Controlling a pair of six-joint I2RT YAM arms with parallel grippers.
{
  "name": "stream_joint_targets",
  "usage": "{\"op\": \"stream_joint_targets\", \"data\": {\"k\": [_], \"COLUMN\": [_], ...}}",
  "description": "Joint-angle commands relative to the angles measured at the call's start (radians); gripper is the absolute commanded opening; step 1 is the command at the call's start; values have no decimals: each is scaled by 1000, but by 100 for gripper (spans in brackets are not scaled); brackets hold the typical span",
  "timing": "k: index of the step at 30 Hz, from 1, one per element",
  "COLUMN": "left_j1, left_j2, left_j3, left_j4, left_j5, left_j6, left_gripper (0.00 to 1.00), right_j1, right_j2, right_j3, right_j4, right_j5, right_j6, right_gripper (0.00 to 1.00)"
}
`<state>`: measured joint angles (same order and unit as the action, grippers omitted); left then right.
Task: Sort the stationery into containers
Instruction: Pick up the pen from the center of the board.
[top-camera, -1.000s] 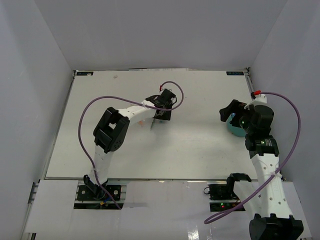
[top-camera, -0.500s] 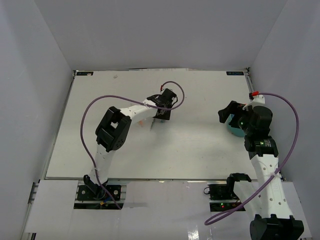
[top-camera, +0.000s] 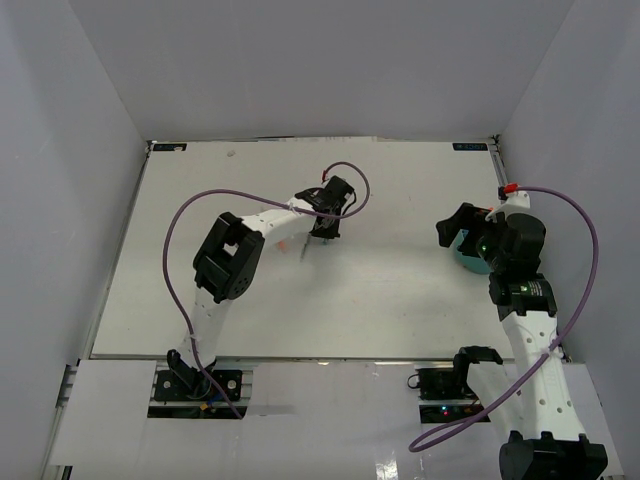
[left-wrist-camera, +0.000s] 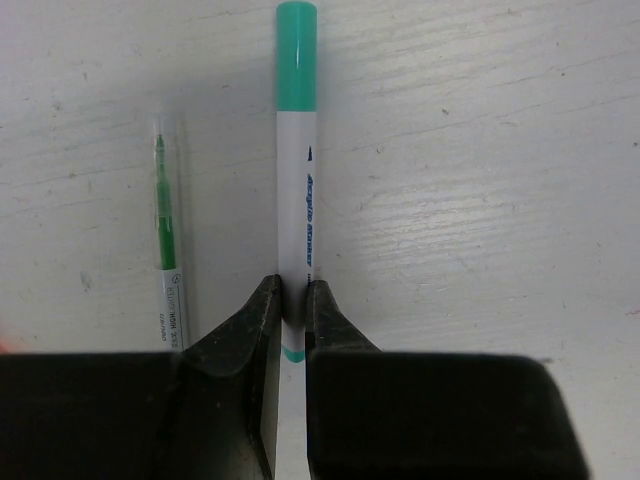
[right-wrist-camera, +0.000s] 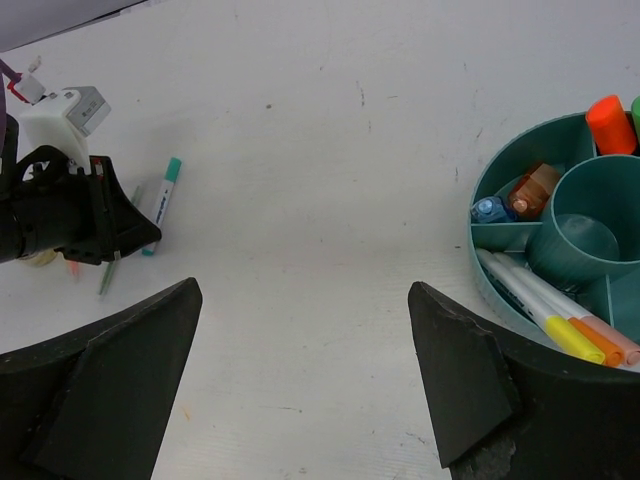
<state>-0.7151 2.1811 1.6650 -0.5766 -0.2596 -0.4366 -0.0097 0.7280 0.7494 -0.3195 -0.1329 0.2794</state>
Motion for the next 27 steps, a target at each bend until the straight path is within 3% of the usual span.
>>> {"op": "stream_joint_targets", "data": {"k": [1,7,16,20,27], "left_j1": [-4,-29,-43,-46,-47], "left_j2": [-43,-200,-564,-720,-856], "left_j3": [16,-37,-408,-572,-702], "left_j4": [-22,81,424,523,635], "left_j5": [60,112,410,506,571], "left_j6": [-7,105,477,585,683], "left_gripper": [0,0,0,0,0], "right_j1": [8,8,57,138,307], "right_j2": [-15,-4,155,218,310], "right_j3": [-2,2,157,200,261], "right_j4": [39,100,80,109,137], "right_j5": [-28,-184,-506,-525,-491], "right_j6": [-20,-32,-2,27,46], "right_gripper": [90,90,90,90,92]}}
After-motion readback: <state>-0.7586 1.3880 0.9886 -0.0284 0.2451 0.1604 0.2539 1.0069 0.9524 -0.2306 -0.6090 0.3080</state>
